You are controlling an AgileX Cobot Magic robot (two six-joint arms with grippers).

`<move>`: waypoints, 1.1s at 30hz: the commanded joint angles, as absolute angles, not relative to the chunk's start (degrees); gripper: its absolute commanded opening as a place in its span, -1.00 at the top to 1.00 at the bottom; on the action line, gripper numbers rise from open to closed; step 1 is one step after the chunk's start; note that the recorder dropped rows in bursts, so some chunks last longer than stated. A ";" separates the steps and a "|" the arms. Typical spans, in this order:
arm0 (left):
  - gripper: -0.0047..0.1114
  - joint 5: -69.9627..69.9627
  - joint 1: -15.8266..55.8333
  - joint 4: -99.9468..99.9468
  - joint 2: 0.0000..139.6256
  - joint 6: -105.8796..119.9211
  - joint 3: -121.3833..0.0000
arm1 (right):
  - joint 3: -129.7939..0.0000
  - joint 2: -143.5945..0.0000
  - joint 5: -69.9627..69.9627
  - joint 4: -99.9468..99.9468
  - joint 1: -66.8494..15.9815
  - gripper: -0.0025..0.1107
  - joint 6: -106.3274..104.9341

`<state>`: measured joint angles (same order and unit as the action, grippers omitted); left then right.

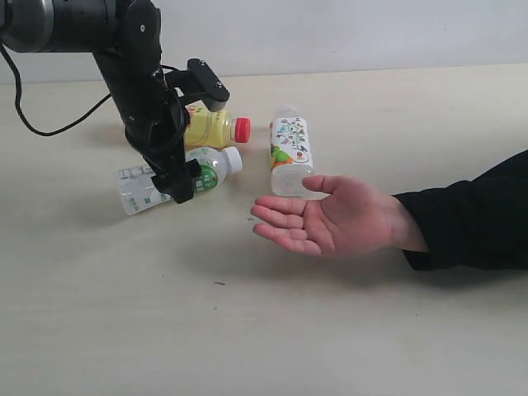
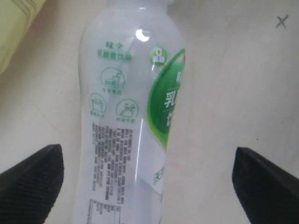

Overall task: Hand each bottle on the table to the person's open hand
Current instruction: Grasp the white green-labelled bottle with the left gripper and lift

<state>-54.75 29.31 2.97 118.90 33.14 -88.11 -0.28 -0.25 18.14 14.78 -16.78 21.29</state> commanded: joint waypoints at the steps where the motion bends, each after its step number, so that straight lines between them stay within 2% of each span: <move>1: -0.68 -52.75 29.24 2.23 118.72 33.40 -88.45 | 0.00 0.00 17.70 14.96 -17.00 0.96 20.99; 33: -0.68 -42.58 28.14 4.47 118.86 34.68 -84.45 | 0.00 0.00 17.70 14.96 -17.00 0.96 20.99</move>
